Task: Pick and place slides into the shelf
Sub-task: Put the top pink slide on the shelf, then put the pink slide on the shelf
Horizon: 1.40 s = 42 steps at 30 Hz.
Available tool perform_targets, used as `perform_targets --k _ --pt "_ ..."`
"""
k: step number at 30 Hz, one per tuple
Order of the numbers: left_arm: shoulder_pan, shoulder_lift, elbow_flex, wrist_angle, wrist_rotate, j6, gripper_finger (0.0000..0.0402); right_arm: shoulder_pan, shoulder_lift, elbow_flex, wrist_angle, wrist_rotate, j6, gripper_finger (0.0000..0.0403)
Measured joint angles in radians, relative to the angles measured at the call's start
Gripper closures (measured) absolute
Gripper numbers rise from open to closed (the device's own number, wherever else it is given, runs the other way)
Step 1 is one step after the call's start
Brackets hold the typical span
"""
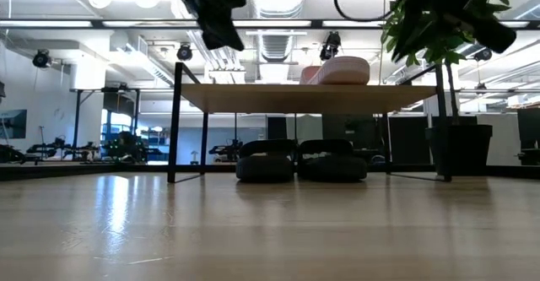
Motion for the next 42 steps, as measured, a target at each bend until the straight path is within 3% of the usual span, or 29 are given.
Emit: perform_targets --k 8,16,32,42 --pt "-0.027 -0.128 -0.175 0.036 0.024 -0.058 0.0402 -0.095 0.002 -0.012 0.048 -0.029 -0.139 0.0394" --pt "-0.028 -0.272 -0.306 0.052 0.021 -0.106 0.0402 -0.180 0.016 -0.011 0.274 -0.052 -0.409 0.0394" --pt "-0.053 -0.581 -0.415 0.051 0.017 -0.221 0.0402 -0.180 0.037 0.020 0.264 -0.060 -0.443 0.0394" --pt "-0.082 -0.719 -0.487 -0.028 0.108 -0.298 0.0402 -0.106 0.035 0.067 0.232 -0.052 -0.457 0.0394"
